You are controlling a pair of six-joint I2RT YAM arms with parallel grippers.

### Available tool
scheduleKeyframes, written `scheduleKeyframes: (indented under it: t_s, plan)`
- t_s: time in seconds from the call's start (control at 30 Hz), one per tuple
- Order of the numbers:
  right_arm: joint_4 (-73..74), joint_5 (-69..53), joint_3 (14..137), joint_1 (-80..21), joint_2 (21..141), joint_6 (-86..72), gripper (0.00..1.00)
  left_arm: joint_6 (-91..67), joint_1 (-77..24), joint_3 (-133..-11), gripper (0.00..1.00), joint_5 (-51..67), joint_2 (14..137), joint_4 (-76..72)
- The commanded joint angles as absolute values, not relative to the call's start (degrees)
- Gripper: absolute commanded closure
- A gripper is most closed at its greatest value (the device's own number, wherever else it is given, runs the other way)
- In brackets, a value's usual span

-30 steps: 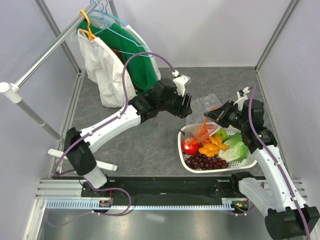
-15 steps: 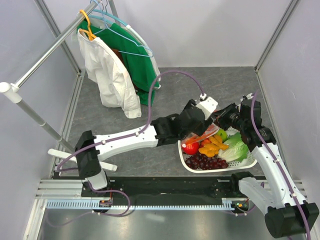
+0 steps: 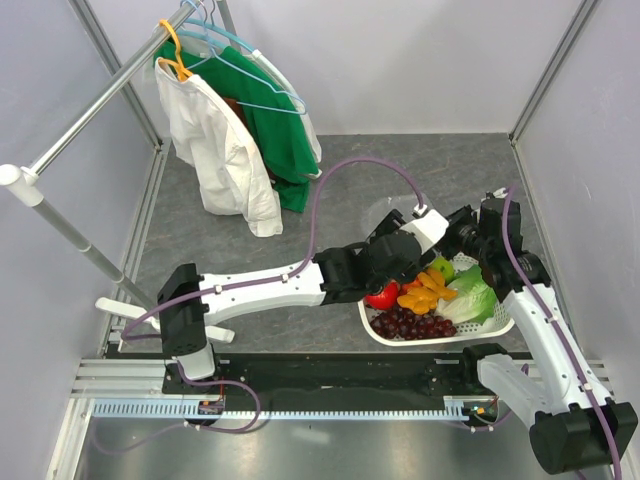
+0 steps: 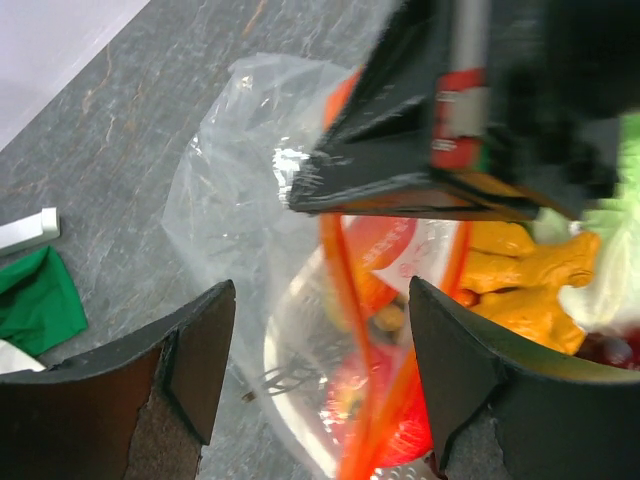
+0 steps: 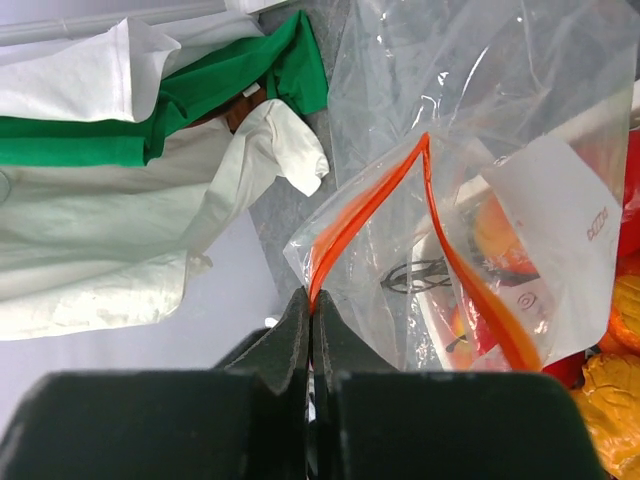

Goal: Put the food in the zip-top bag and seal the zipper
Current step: Open the zipper of the food storage bag, then pick up the fake fruit from the bin.

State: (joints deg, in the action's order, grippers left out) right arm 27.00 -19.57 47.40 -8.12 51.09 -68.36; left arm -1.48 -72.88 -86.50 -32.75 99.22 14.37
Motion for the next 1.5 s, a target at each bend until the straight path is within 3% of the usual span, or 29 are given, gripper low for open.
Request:
scheduleKeyframes:
  t_s: [0.0, 0.23, 0.53, 0.6, 0.63, 0.7, 0.73, 0.8, 0.83, 0.87, 0.97, 1.3, 1.47]
  plan:
    - [24.8, -19.6, 47.7, -8.3, 51.4, -70.9, 1.00, 1.4, -74.5, -86.7, 0.24, -36.6, 97.7, 10.1]
    - [25.6, -21.0, 48.3, -8.3, 51.2, -72.3, 1.00, 1.5, -73.7, -89.6, 0.28, -44.8, 102.2, 10.8]
    - [25.3, -22.1, 47.6, -8.2, 51.6, -73.4, 1.00, 2.4, -72.3, -87.9, 0.34, -43.5, 102.0, 11.1]
    - [25.4, -22.1, 47.6, -8.3, 51.6, -72.4, 1.00, 2.5, -71.8, -86.8, 0.48, -41.1, 100.7, 11.4]
    - [25.3, -21.8, 47.6, -8.3, 51.6, -71.8, 1.00, 2.1, -71.5, -86.5, 0.73, -37.9, 99.9, 11.7]
    - [25.3, -21.6, 47.5, -8.3, 51.7, -70.9, 1.00, 1.3, -70.8, -86.4, 0.93, -33.5, 98.6, 13.4]
    - [25.1, -21.8, 47.4, -8.3, 51.7, -70.6, 1.00, 0.5, -70.6, -86.7, 0.97, -33.0, 98.4, 14.2]
    - [24.0, -22.6, 46.8, -8.3, 52.1, -69.0, 0.98, -1.6, -69.5, -87.8, 0.98, -30.4, 97.8, 17.7]
    - [22.5, -23.3, 46.7, -8.3, 52.2, -68.0, 0.91, -3.6, -69.1, -88.2, 0.98, -29.7, 97.8, 18.8]
    - [22.1, -23.6, 46.8, -8.3, 52.4, -66.5, 0.70, -4.9, -67.8, -89.1, 0.98, -29.0, 97.7, 21.7]
    - [21.1, -24.8, 48.8, -8.3, 53.2, -59.0, 0.54, -11.1, -63.8, -90.8, 0.98, -26.8, 97.6, 25.3]
    - [26.4, -28.8, 61.5, -8.3, 59.3, -33.1, 0.53, -22.3, -51.7, -99.7, 0.98, -11.5, 96.8, 33.5]
    - [27.4, -28.8, 66.5, -8.3, 60.0, -29.0, 0.44, -27.2, -45.2, -102.5, 0.98, -4.1, 97.1, 37.3]
